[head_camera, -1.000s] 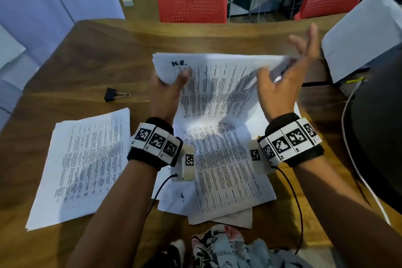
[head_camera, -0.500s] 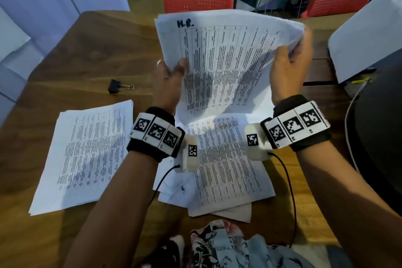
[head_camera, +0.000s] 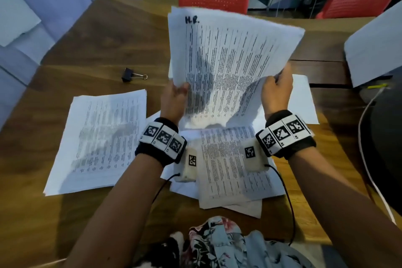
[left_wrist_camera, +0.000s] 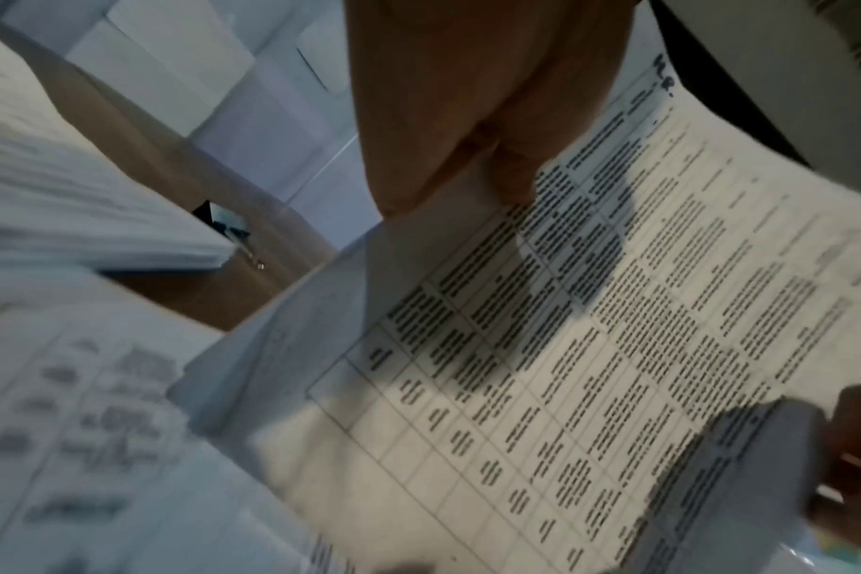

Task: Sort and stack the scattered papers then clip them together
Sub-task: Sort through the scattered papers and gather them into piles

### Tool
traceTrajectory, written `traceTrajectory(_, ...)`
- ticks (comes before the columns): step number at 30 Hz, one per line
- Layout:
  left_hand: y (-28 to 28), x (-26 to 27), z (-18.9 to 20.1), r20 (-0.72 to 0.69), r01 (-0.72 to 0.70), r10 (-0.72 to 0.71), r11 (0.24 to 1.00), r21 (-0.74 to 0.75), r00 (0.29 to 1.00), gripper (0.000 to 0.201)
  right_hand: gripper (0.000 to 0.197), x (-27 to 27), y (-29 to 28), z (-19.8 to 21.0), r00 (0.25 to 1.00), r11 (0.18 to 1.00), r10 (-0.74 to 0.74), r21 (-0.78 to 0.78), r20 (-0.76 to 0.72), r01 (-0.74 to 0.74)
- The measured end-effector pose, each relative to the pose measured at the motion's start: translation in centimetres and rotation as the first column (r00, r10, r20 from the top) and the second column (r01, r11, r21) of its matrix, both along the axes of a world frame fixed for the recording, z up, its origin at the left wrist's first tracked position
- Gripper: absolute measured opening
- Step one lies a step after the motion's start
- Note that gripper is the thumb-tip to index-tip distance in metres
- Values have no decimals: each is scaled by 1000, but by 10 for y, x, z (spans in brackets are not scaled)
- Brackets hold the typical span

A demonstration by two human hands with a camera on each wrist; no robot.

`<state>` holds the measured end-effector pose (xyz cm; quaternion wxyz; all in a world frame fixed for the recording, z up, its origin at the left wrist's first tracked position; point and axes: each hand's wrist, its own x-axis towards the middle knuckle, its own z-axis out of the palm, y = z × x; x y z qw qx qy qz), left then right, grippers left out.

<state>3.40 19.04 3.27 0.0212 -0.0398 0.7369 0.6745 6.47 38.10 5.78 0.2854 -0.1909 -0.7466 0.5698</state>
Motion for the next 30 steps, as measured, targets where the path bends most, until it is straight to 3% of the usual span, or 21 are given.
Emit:
traceTrajectory(4, -42, -12, 22, -70, -132, 131, 991, -6, 989, 28, 39, -8, -41, -11, 980, 986, 164, -4, 109, -165)
traceTrajectory(7, -88, -25, 27, -62, -273, 267, 956, -108, 962, 28, 19, -12, -84, -19, 926, 950, 299, 15, 230, -311)
traceTrajectory(12, -170, -34, 23, 11, -338, 359, 890, -305, 933, 32, 40, -17, -154, -30, 789, 872, 442, 2, 427, -489)
traceTrajectory(14, -199, -33, 16, 49, -339, 382, 867, -366, 923, 32, 31, -18, -179, -39, 740, 846, 441, 39, 507, -532)
traceTrajectory(16, -219, -28, 7, 86, -332, 402, 844, -422, 912, 32, 8, -18, -197, -49, 667, 807, 457, 41, 589, -589)
traceTrajectory(18, -235, -19, -3, 132, -315, 420, 823, -473, 898, 33, 27, -16, -214, -61, 594, 756, 453, 66, 665, -651)
traceTrajectory(19, -242, -15, -8, 153, -297, 424, 809, -508, 893, 33, 27, -14, -222, -66, 574, 743, 440, 79, 690, -665)
traceTrajectory(22, -257, -3, -25, 234, -215, 417, 782, -585, 878, 35, 16, -10, -241, -79, 588, 754, 387, 124, 710, -645)
traceTrajectory(26, -274, 1, -50, 309, -144, 419, 761, -633, 854, 35, 38, -6, -253, -90, 583, 732, 335, 185, 740, -656)
traceTrajectory(30, -278, 1, -57, 414, -48, 480, 695, -718, 774, 43, 36, -4, -262, -95, 569, 725, 232, 250, 789, -642)
